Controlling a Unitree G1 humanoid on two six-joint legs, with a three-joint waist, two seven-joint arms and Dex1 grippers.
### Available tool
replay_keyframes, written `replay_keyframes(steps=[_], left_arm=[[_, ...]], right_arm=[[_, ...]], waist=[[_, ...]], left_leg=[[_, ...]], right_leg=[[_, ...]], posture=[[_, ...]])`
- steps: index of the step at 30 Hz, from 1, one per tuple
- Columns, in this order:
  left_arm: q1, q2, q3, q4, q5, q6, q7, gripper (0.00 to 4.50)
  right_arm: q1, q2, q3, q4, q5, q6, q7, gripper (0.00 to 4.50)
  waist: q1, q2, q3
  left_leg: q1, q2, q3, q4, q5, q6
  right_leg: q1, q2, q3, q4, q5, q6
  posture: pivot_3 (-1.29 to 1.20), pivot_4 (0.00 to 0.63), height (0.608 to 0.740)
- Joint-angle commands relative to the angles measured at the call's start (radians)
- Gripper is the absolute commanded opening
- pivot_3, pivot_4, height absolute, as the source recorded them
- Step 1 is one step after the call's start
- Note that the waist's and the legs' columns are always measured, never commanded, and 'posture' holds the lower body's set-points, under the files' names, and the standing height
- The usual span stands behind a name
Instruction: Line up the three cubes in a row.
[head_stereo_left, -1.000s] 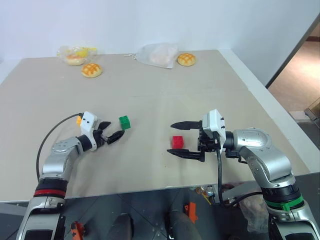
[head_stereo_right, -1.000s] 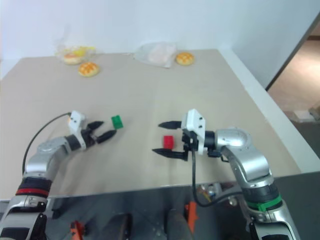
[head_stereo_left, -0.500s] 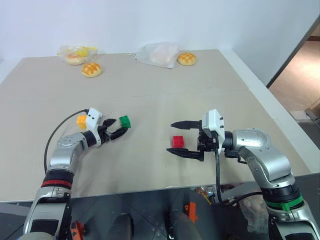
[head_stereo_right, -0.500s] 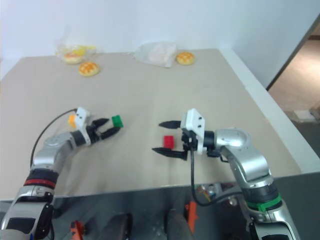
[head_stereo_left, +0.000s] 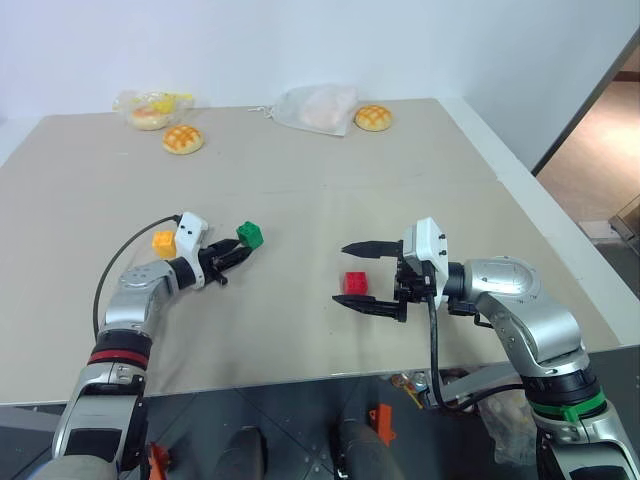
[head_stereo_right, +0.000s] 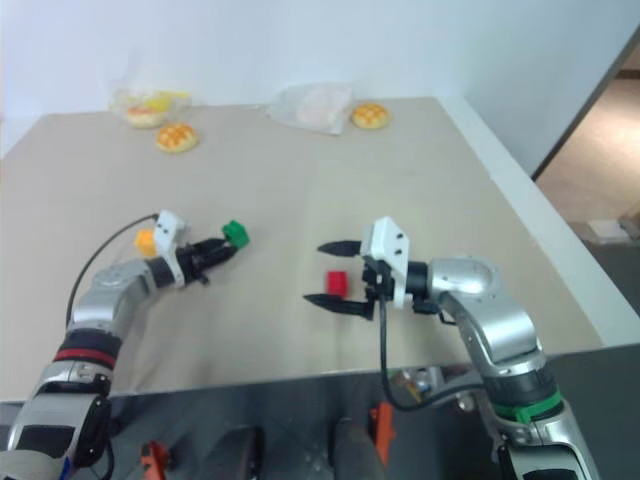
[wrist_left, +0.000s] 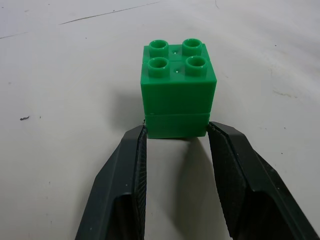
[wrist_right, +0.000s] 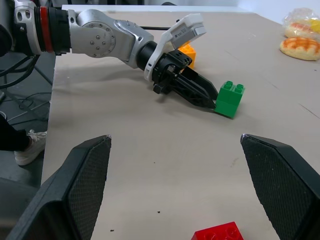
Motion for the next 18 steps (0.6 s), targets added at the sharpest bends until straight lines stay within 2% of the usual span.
replay_keyframes(steps=[1,5,13,18], left_arm=[[-0.021,-0.005,0.006,-0.01,-0.001,-0.021,-0.011,1.26],[-0.005,-0.012,-0.003,-0.067,-0.007,-0.016,-0.022,1.26],[0.088,0.044,-0.121,-0.382,-0.045,0.036,-0.252,1.26],[0.085,0.095,-0.178,-0.386,-0.013,0.008,-0.345,1.26]], right_arm=[[0.004,0.001,-0.003,-0.04,0.015,-0.002,-0.01,4.31],[0.005,-0.002,-0.002,-0.041,0.015,-0.002,-0.011,4.31],[-0.018,-0.015,-0.012,-0.029,0.025,0.005,0.006,4.31],[-0.014,-0.052,-0.067,-0.026,0.06,0.019,0.019,4.31]], waist=[[0.0,0.0,0.0],[0.0,0.0,0.0],[-0.002,0.0,0.0],[-0.003,0.0,0.0]], left_leg=[[0.0,0.0,0.0,0.0,0.0,0.0],[0.0,0.0,0.0,0.0,0.0,0.0],[-0.001,0.0,0.0,0.0,0.0,0.0],[0.0,0.0,0.0,0.0,0.0,0.0]], right_leg=[[0.0,0.0,0.0,0.0,0.0,0.0],[0.0,0.0,0.0,0.0,0.0,0.0],[-0.001,0.0,0.0,0.0,0.0,0.0],[-0.001,0.0,0.0,0.0,0.0,0.0]], posture=[[0.0,0.15,0.74],[0.0,0.15,0.74],[0.0,0.15,0.74],[0.0,0.15,0.74]])
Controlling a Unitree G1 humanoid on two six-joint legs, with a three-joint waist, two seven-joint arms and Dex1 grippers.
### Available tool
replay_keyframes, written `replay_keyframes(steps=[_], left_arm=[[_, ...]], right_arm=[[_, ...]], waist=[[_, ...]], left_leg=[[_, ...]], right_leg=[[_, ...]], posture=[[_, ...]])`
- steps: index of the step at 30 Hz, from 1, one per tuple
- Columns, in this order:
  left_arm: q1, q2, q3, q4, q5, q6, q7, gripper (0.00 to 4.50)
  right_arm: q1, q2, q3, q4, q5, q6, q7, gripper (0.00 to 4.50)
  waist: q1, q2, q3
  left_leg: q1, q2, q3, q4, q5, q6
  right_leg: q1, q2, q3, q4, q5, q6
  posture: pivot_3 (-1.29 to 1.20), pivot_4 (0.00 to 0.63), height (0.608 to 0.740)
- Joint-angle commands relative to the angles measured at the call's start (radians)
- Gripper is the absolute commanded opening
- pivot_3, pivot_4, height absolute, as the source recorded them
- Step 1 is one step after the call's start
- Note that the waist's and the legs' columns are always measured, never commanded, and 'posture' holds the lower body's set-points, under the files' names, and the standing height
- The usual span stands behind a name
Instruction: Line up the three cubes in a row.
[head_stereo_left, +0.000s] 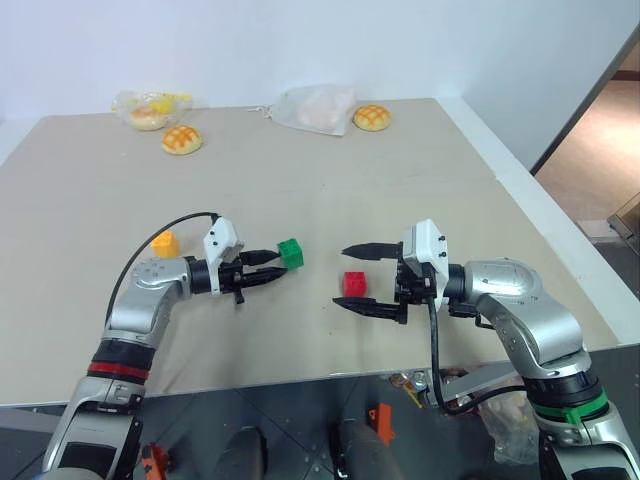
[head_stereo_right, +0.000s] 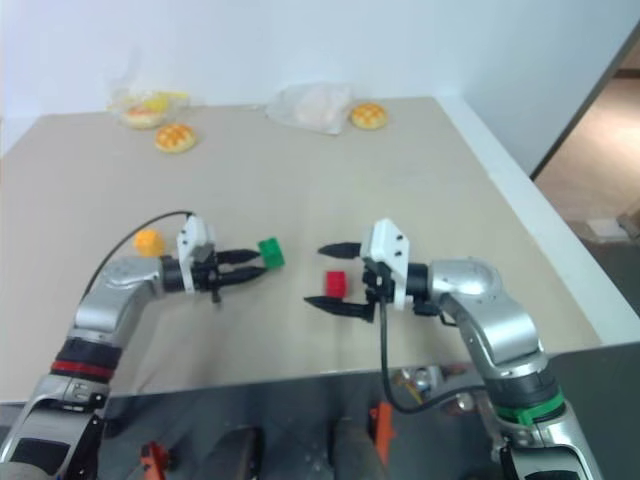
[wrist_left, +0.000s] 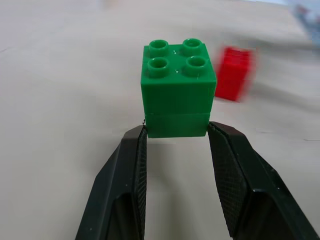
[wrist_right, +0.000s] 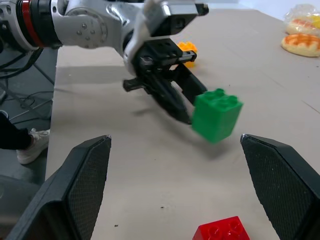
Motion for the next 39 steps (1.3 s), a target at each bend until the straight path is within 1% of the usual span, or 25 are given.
replay_keyframes(steps=[1,7,12,19,23,29,39], left_arm=[[-0.014,0.032,-0.021,0.021,0.023,-0.037,-0.051,1.26],[-0.047,0.022,-0.034,0.114,0.044,-0.092,-0.089,1.26],[-0.073,-0.013,-0.06,0.174,0.065,-0.146,-0.105,1.26],[-0.094,-0.067,-0.091,0.201,0.086,-0.183,-0.128,1.26],[-0.103,-0.061,-0.103,0.242,0.114,-0.224,-0.137,1.26],[-0.122,-0.04,-0.084,0.315,0.125,-0.266,-0.144,1.26],[-0.14,-0.055,-0.079,0.36,0.121,-0.292,-0.13,1.26]], right_arm=[[-0.006,-0.042,-0.077,-0.025,0.053,0.013,0.013,4.31],[0.054,-0.123,-0.182,-0.024,0.135,0.059,0.042,4.31],[0.089,-0.169,-0.206,0.009,0.126,0.051,0.052,4.31],[0.086,-0.145,-0.185,-0.002,0.127,0.054,0.019,4.31],[0.086,-0.146,-0.18,-0.012,0.127,0.058,0.012,4.31],[0.09,-0.142,-0.179,-0.023,0.13,0.064,-0.002,4.31],[0.083,-0.142,-0.168,-0.021,0.126,0.066,-0.007,4.31]], waist=[[-0.001,0.0,0.0],[0.0,0.0,0.0],[0.002,0.0,0.0],[0.0,0.0,0.0],[0.0,0.0,0.0],[-0.002,0.0,0.0],[-0.003,0.0,0.0]], left_leg=[[0.0,0.0,0.0,0.0,0.0,0.0],[-0.001,0.0,0.0,0.0,0.0,0.001],[-0.002,0.0,0.0,0.001,0.0,0.001],[-0.002,0.0,0.0,0.001,0.0,0.001],[-0.002,0.0,0.0,0.001,0.0,0.001],[-0.002,0.0,0.0,0.001,0.0,0.001],[-0.002,0.0,0.0,0.002,0.0,0.001]], right_leg=[[0.0,0.0,0.0,0.0,0.0,0.0],[0.0,0.0,0.0,0.0,0.0,0.0],[-0.001,0.0,0.0,0.0,0.0,0.0],[-0.001,0.0,0.0,0.0,0.0,0.0],[-0.001,0.0,0.0,0.0,0.0,0.0],[-0.001,0.0,0.0,0.0,0.0,0.0],[0.0,0.0,0.0,0.0,0.001,0.001]], posture=[[0.0,0.15,0.74],[0.0,0.15,0.74],[0.0,0.15,0.74],[0.0,0.15,0.74],[0.0,0.15,0.74],[0.0,0.15,0.74],[0.0,0.15,0.74]])
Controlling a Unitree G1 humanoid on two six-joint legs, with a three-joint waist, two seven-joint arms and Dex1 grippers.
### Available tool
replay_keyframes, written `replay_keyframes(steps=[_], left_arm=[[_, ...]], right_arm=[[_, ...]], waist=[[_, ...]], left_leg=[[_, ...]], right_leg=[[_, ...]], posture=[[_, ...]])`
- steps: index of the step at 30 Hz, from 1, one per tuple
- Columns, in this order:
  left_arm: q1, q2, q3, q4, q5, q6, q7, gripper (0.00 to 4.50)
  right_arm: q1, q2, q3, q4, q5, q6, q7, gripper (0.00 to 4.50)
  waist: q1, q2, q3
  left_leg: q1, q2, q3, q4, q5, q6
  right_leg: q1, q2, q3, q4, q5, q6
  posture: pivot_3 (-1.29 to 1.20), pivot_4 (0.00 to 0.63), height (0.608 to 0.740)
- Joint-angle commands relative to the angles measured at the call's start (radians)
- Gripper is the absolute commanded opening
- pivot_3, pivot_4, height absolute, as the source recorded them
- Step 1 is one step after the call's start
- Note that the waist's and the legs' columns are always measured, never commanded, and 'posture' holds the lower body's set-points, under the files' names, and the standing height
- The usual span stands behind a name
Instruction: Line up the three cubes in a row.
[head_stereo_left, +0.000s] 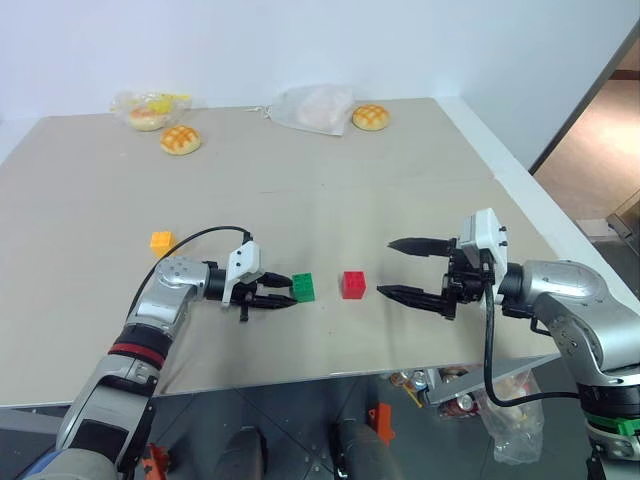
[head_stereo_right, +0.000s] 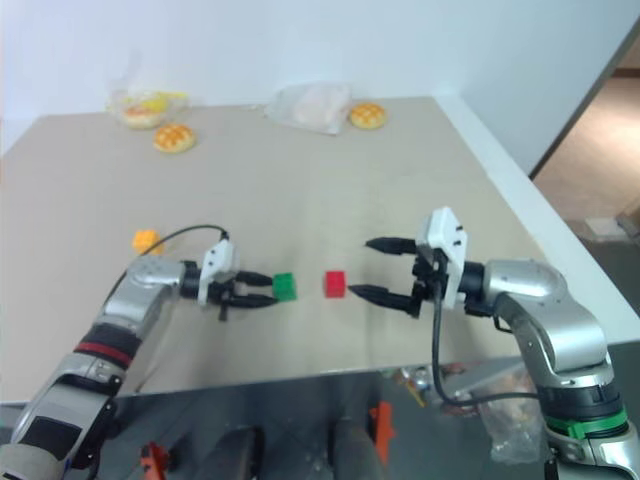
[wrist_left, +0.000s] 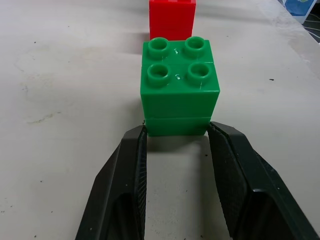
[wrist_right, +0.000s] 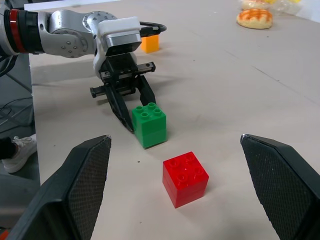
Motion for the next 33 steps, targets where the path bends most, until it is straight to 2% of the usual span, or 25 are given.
replay_keyframes(steps=[1,3,5,10,11,17,21,25,29,33], left_arm=[[-0.024,0.003,0.028,0.024,0.006,-0.021,0.018,1.26],[-0.029,0.0,0.033,0.037,0.005,-0.029,0.028,1.26],[-0.035,-0.006,0.045,0.041,-0.01,-0.009,0.033,2.32],[-0.036,-0.013,0.06,0.029,-0.018,0.0,0.052,4.05],[-0.03,-0.011,0.068,0.009,-0.041,0.027,0.033,4.28],[0.019,0.055,0.077,-0.115,-0.091,0.153,-0.044,4.28],[0.137,0.226,0.086,-0.379,-0.196,0.458,-0.12,4.28],[0.239,0.336,0.134,-0.511,-0.223,0.542,-0.077,4.28],[0.307,0.317,0.259,-0.568,-0.219,0.547,0.116,4.28],[0.376,0.194,0.413,-0.662,-0.296,0.659,0.384,4.28]], right_arm=[[-0.01,-0.004,-0.006,-0.022,0.01,-0.004,0.001,4.31],[-0.012,-0.005,-0.005,-0.021,0.009,-0.004,0.003,4.31],[-0.015,-0.005,-0.005,-0.02,0.009,-0.003,0.004,4.31],[-0.026,-0.003,0.0,-0.012,0.007,-0.003,0.006,4.31],[-0.031,-0.003,0.003,-0.007,0.005,-0.004,0.007,4.31],[-0.057,-0.001,0.013,0.015,0.001,-0.012,0.019,4.31],[-0.075,-0.012,0.018,0.035,-0.006,-0.022,0.04,4.31],[-0.113,-0.024,0.035,0.068,-0.023,-0.043,0.072,4.31],[-0.153,-0.015,0.04,0.09,-0.031,-0.059,0.082,4.31],[-0.176,0.027,0.065,0.072,-0.035,-0.071,0.061,4.31]], waist=[[0.0,0.0,0.0],[0.0,0.0,0.0],[0.0,0.0,0.0],[-0.001,0.0,0.0],[-0.001,0.0,0.0],[-0.003,0.0,0.0],[-0.013,0.0,0.0],[-0.004,0.0,0.0],[-0.002,0.0,0.001],[-0.001,0.0,0.001]], left_leg=[[0.0,0.0,0.0,0.0,0.0,0.0],[0.0,0.0,0.0,0.0,0.0,0.0],[0.0,0.0,0.0,0.0,0.0,0.0],[0.0,0.0,0.0,0.0,0.0,0.0],[-0.001,0.0,0.0,0.0,0.0,0.0],[-0.001,0.0,0.0,0.0,0.0,0.0],[0.0,0.001,0.0,-0.001,0.0,0.001],[0.0,0.002,0.0,-0.001,0.0,0.001],[-0.001,0.002,0.0,0.0,0.0,0.001],[-0.001,0.001,0.0,0.0,0.0,0.001]], right_leg=[[0.0,0.0,0.0,0.0,0.0,0.0],[0.0,0.0,0.0,0.0,0.0,0.0],[0.0,0.0,0.0,0.0,0.0,0.0],[0.0,0.0,0.0,0.0,0.0,0.0],[0.0,0.0,0.0,0.0,0.0,0.001],[0.0,0.0,0.0,0.0,0.0,0.0],[-0.002,0.002,0.002,0.0,0.0,0.0],[-0.004,0.003,0.001,0.003,-0.002,-0.003],[-0.003,0.002,0.002,0.002,-0.004,-0.006],[-0.003,0.001,0.002,0.002,-0.001,-0.001]], posture=[[0.0,0.15,0.74],[0.0,0.15,0.74],[0.0,0.15,0.74],[0.0,0.15,0.74],[0.0,0.15,0.74],[0.0,0.15,0.74],[0.0,0.15,0.74],[0.0,0.15,0.74],[0.0,0.15,0.74],[0.0,0.15,0.74]])
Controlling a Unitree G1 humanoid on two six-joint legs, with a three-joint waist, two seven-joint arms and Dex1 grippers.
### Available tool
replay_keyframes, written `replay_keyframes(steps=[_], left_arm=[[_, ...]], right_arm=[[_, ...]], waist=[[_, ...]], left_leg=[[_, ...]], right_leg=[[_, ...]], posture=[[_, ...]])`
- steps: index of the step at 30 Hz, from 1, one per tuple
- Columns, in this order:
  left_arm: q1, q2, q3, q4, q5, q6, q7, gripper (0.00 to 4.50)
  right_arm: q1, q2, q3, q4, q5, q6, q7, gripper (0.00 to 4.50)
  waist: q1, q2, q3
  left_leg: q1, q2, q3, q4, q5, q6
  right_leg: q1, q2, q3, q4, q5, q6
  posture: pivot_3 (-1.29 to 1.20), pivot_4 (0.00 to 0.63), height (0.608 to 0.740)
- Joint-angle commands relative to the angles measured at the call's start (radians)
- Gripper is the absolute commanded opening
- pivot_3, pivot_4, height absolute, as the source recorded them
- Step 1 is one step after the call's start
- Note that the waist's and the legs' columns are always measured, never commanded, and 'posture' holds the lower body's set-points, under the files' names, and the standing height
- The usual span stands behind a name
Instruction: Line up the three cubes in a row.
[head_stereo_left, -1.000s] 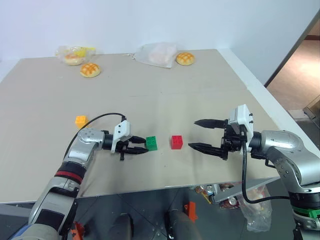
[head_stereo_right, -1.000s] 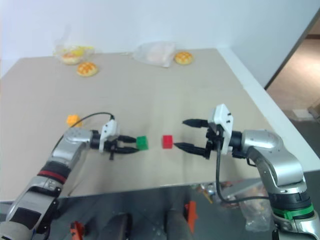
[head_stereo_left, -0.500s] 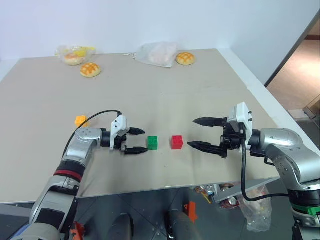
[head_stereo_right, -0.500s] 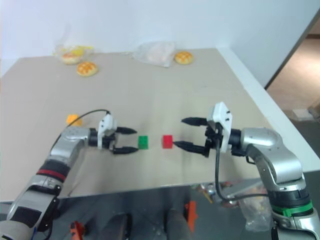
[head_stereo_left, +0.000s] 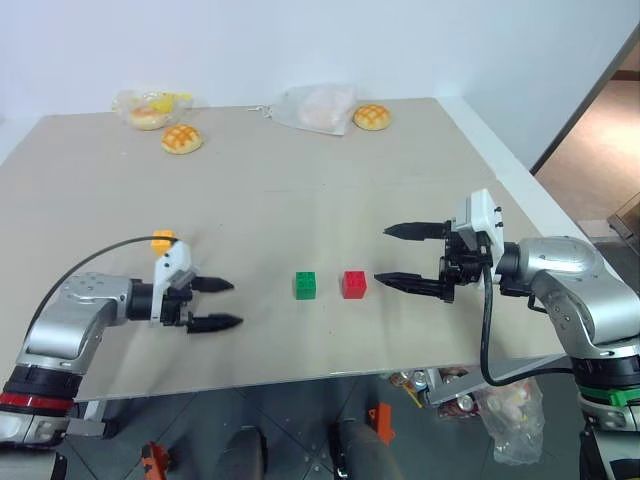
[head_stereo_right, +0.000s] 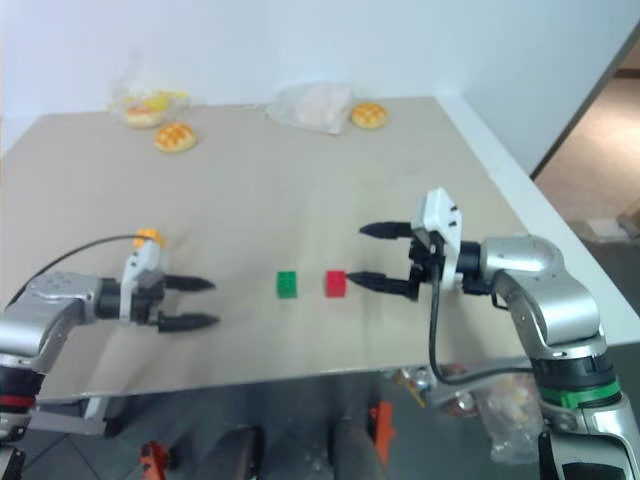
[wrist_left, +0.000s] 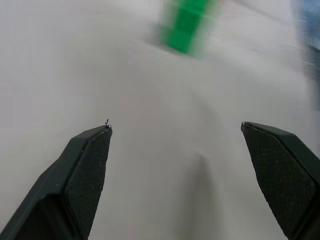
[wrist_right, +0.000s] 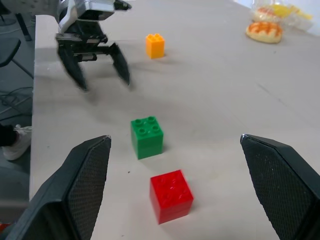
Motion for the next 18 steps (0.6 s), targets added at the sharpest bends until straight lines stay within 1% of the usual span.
replay_keyframes(steps=[1,3,6,9,12,14,16,18], left_arm=[[0.072,-0.083,0.148,-0.129,-0.103,0.108,0.204,4.28],[0.137,-0.108,0.175,-0.163,-0.085,0.111,0.279,4.28],[0.159,-0.153,0.236,-0.175,-0.094,0.149,0.42,4.28],[0.177,-0.218,0.298,-0.234,-0.133,0.182,0.549,4.28],[0.195,-0.264,0.318,-0.283,-0.141,0.188,0.637,4.28],[0.2,-0.303,0.321,-0.296,-0.114,0.168,0.716,4.28],[0.19,-0.339,0.324,-0.277,-0.085,0.156,0.799,4.28],[0.181,-0.355,0.322,-0.253,-0.058,0.139,0.85,4.28]], right_arm=[[-0.036,0.037,0.022,-0.034,-0.004,-0.026,-0.011,4.31],[-0.051,0.056,0.059,-0.044,-0.014,-0.03,0.001,4.31],[-0.071,0.078,0.101,-0.037,-0.039,-0.049,0.014,4.31],[-0.096,0.106,0.13,-0.011,-0.06,-0.069,0.014,4.31],[-0.104,0.126,0.144,-0.002,-0.07,-0.081,0.017,4.31],[-0.107,0.14,0.153,0.003,-0.076,-0.088,0.017,4.31],[-0.107,0.15,0.157,0.009,-0.084,-0.097,0.019,4.31],[-0.105,0.156,0.159,0.011,-0.091,-0.103,0.022,4.31]], waist=[[-0.003,0.0,0.0],[-0.008,0.0,0.0],[-0.004,0.0,0.0],[-0.002,0.0,0.0],[0.0,-0.001,0.0],[0.0,-0.001,0.0],[0.0,-0.002,0.0],[0.0,-0.002,-0.001]], left_leg=[[0.0,0.0,0.0,0.0,0.0,0.0],[0.0,0.0,0.001,0.0,0.0,0.0],[0.001,0.001,0.001,-0.001,0.0,0.0],[0.001,0.001,0.0,-0.001,0.0,0.0],[0.001,0.0,0.0,0.001,0.001,-0.001],[0.001,-0.001,0.0,0.001,0.001,-0.002],[0.001,-0.002,0.001,0.002,0.001,-0.002],[0.001,-0.001,0.001,0.002,0.001,-0.002]], right_leg=[[0.0,0.0,0.0,0.0,0.0,0.0],[0.0,0.0,0.001,0.0,0.0,0.0],[-0.001,0.001,0.002,0.0,0.0,0.0],[0.0,0.002,0.001,0.0,0.001,-0.001],[0.001,0.001,0.001,0.0,0.002,0.001],[0.001,0.0,0.001,0.0,0.002,0.002],[0.002,-0.001,0.002,-0.001,0.003,0.002],[0.002,0.0,0.002,-0.001,0.003,0.002]], posture=[[0.0,0.15,0.74],[0.0,0.15,0.74],[0.0,0.15,0.74],[0.0,0.15,0.74],[0.0,0.15,0.74],[0.0,0.15,0.74],[0.0,0.15,0.74],[0.0,0.15,0.74]])
